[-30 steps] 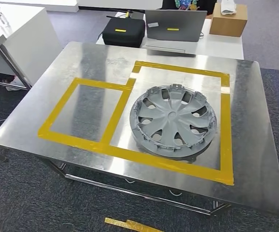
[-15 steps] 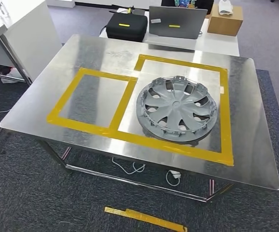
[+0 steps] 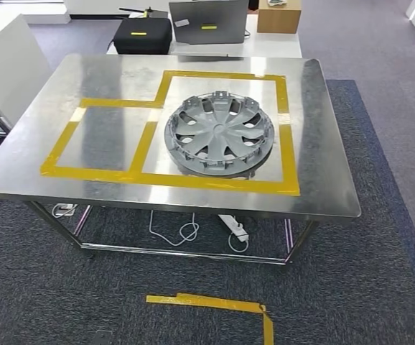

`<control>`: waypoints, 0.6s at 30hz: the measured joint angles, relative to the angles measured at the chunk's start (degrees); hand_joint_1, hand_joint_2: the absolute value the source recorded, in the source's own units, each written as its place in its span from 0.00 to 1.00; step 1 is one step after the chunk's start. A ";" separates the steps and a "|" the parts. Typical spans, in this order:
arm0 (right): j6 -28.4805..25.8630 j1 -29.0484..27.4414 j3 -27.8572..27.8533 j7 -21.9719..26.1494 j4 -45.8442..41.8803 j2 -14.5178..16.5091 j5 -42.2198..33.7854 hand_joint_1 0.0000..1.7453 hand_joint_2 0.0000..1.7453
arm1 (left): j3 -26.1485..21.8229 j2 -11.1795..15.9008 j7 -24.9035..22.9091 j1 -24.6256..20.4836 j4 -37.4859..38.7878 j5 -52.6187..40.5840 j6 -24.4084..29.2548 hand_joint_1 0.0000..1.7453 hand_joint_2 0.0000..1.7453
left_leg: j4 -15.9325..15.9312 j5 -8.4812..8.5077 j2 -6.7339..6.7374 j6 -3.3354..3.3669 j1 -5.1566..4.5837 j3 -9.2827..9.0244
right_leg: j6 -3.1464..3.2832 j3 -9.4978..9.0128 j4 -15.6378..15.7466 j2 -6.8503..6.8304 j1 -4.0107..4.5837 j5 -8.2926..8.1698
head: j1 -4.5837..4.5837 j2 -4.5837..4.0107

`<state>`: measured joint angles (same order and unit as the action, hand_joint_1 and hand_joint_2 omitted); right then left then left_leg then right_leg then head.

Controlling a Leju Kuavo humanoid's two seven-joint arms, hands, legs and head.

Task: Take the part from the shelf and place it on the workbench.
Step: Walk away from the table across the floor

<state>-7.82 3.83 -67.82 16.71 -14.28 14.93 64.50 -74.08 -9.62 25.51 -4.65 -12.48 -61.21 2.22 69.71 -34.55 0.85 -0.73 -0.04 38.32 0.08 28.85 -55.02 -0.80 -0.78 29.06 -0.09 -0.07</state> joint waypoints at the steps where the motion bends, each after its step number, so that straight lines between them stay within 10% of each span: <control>1: 0.08 0.06 0.47 -0.06 0.21 0.00 0.45 0.00 0.00 | 0.01 0.03 0.04 -0.01 0.00 -0.01 -0.01 0.00 0.00 | 2.82 -1.10 -0.24 -0.04 0.03 -0.03 | -0.02 0.88 -0.09 0.58 0.03 -0.82 | -0.01 0.00; 3: 0.28 0.13 1.14 -0.36 0.59 0.00 0.98 0.00 0.00 | 0.02 0.07 0.17 -0.11 0.00 -0.02 0.02 0.00 0.00 | 3.31 0.58 -0.53 0.16 0.05 -2.31 | -0.18 2.78 -0.38 1.77 0.07 -2.42 | -0.01 0.00; 5: 0.39 0.15 1.76 -0.66 0.95 0.07 1.37 0.00 0.00 | 0.06 0.13 0.32 -0.21 0.00 -0.03 0.13 0.00 0.00 | -3.82 3.26 -1.36 0.65 0.04 -8.08 | -0.51 4.76 -0.78 2.75 0.11 -3.81 | -0.04 0.00; 8: 0.12 0.12 2.58 -0.90 1.26 0.20 2.27 0.00 0.00 | 0.13 0.18 0.44 -0.58 0.00 -0.08 0.34 0.00 0.00 | -14.44 2.65 -2.52 1.57 -0.19 -14.68 | -1.40 6.29 -1.11 3.60 0.25 -5.64 | -0.05 0.00; 11: -0.66 -0.10 3.68 -1.61 1.48 0.22 4.05 0.00 0.00 | 0.20 0.16 0.41 -0.61 0.00 -0.16 0.57 0.00 0.00 | -15.20 3.80 -1.98 2.69 -0.33 -13.44 | -2.35 7.30 -1.29 3.51 0.03 -6.15 | -0.03 -0.01; 16: -0.97 -0.10 5.32 -2.31 1.73 0.22 5.28 0.00 0.00 | 0.31 0.17 0.22 -0.35 0.00 -0.57 0.78 0.00 0.00 | -15.10 7.66 -0.46 4.02 -0.65 -8.60 | -2.97 10.74 -15.40 1.37 0.04 6.32 | 0.51 0.00; 18: -0.99 -0.07 5.60 -2.33 1.75 0.22 5.36 0.00 0.00 | 0.34 0.17 0.02 -0.33 0.00 -0.68 0.85 0.00 0.00 | -14.64 9.08 0.04 3.96 -0.84 -6.34 | -2.97 9.28 -18.44 1.30 0.11 4.75 | 0.52 0.00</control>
<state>-8.81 3.75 -62.22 14.38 -12.53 15.15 69.86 -73.74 -9.45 25.53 -4.98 -12.48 -61.89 3.07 55.07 -25.48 0.90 3.23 -0.89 31.98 -2.89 38.13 -73.46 0.51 -0.67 33.80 0.43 -0.07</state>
